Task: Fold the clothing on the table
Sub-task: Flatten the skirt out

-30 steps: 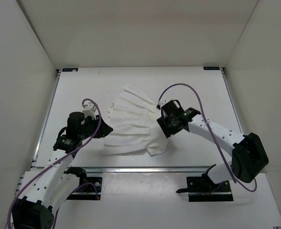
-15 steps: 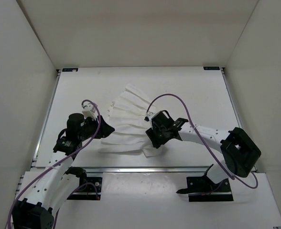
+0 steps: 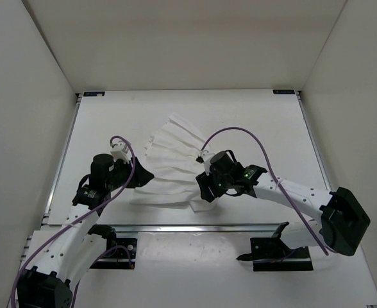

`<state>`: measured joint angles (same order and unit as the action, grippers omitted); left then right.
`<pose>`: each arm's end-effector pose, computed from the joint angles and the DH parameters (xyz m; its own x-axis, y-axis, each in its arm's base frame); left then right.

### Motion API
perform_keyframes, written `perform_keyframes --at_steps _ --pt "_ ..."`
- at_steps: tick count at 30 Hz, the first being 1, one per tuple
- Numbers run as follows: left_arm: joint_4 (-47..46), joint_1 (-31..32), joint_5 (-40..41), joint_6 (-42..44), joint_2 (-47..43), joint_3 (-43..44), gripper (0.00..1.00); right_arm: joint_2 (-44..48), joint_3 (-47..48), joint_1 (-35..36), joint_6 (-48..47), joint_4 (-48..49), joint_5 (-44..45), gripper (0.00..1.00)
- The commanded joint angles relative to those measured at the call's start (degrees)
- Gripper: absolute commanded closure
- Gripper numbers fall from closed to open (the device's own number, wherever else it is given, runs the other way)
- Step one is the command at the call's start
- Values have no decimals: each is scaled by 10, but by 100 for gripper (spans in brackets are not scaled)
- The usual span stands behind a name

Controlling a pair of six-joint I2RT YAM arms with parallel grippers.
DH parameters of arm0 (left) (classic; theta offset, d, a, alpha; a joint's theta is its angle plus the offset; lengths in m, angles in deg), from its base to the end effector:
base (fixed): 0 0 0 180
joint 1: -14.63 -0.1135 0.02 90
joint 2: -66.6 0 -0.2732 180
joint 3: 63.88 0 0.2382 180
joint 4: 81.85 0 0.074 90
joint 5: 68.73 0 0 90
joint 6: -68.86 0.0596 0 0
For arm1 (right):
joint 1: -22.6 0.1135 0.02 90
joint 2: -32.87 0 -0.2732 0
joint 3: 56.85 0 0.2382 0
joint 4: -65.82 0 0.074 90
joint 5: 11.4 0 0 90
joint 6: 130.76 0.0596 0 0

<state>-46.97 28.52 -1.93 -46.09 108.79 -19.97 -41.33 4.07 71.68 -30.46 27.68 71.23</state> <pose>0.1531 -0.0620 0.2337 -0.7096 -0.2239 -0.6681 0.2663 0.7926 -0.5485 0.1648 0.2018 0.2176 -0.6472 -0.4758 -0.5956 -0.6973 0.6853 0.2102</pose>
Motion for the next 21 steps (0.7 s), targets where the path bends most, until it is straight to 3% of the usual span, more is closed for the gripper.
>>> perform_keyframes --at_steps 1,8,10,11,12,16,19,21 --pt "-18 -2 -11 -7 -6 -8 45 -2 -20 6 7 32 -24 48" --pt "-14 -2 -5 -7 -6 -2 46 -89 -22 36 21 64 7 52" --pt "-10 -4 -4 -10 -8 1 46 -113 -10 44 22 57 16 74" --pt "-10 -7 0 -7 -10 5 46 -122 6 49 19 46 11 95" --pt "-7 -11 10 -7 -10 3 48 -127 16 55 25 45 17 100" --pt "42 -37 64 10 -15 69 51 -134 131 53 30 35 -36 100" --pt "97 -48 141 34 -11 147 52 -140 353 46 22 1 -41 99" --pt "118 -51 160 46 -2 179 53 -120 420 37 36 18 -34 100"
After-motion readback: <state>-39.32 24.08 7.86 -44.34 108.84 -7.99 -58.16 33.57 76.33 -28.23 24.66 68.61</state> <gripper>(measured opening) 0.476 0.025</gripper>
